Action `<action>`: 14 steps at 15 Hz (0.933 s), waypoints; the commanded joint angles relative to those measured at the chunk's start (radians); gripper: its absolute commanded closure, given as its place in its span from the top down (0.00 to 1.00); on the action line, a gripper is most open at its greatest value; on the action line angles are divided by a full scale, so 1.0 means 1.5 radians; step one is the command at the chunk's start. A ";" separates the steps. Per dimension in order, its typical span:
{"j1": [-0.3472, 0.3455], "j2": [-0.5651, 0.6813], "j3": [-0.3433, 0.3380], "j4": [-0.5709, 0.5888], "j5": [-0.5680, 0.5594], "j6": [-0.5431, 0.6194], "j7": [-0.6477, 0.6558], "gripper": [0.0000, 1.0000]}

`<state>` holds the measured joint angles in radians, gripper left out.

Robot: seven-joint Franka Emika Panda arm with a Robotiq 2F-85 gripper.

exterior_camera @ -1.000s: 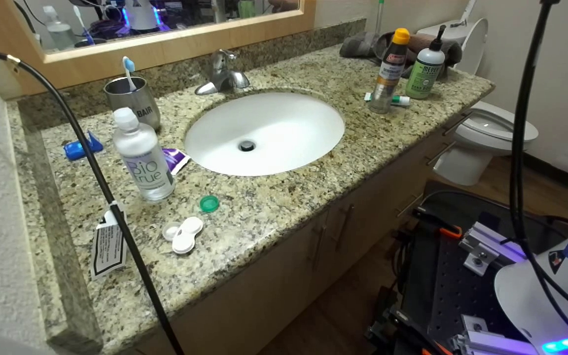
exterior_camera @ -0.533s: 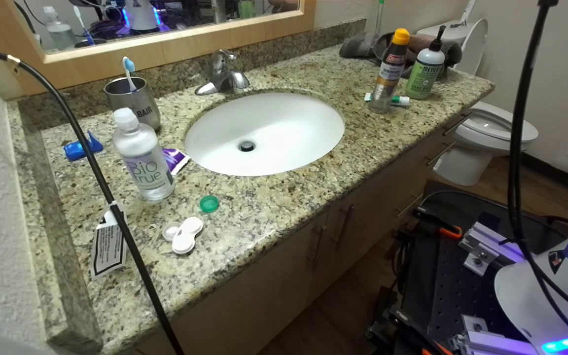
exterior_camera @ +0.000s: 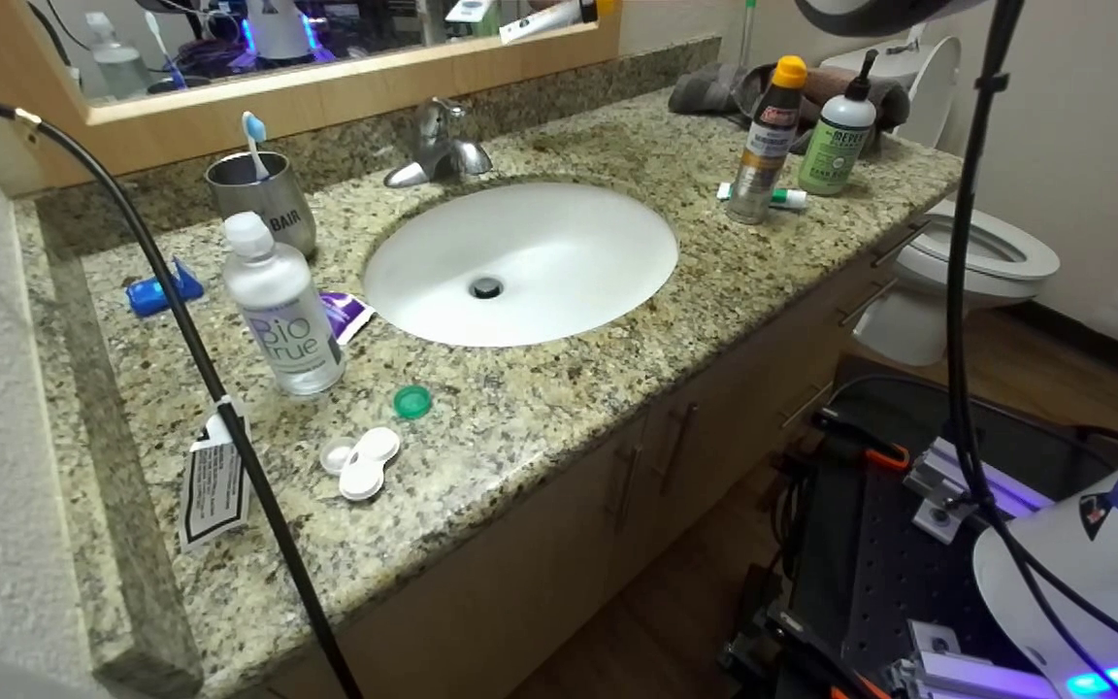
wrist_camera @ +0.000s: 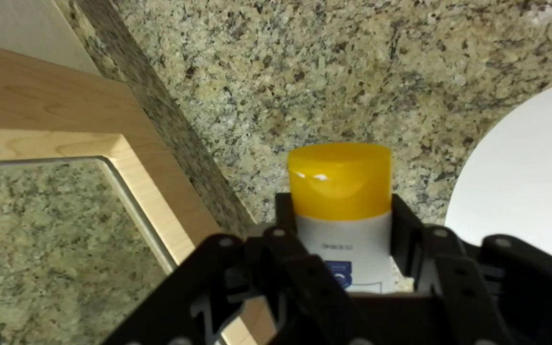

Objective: Move the two bottles to the bottom of the counter and then move the squeeze tube a forward

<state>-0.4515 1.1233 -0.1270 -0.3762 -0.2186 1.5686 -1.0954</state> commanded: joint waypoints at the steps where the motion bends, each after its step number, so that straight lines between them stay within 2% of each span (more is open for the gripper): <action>1: 0.003 0.011 -0.010 0.009 0.006 -0.002 -0.009 0.48; 4: 0.006 -0.003 -0.011 -0.016 0.005 0.011 -0.014 0.48; 14: 0.006 -0.003 -0.012 -0.014 0.004 0.011 -0.016 0.48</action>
<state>-0.4480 1.1365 -0.1318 -0.3653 -0.2236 1.5728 -1.1199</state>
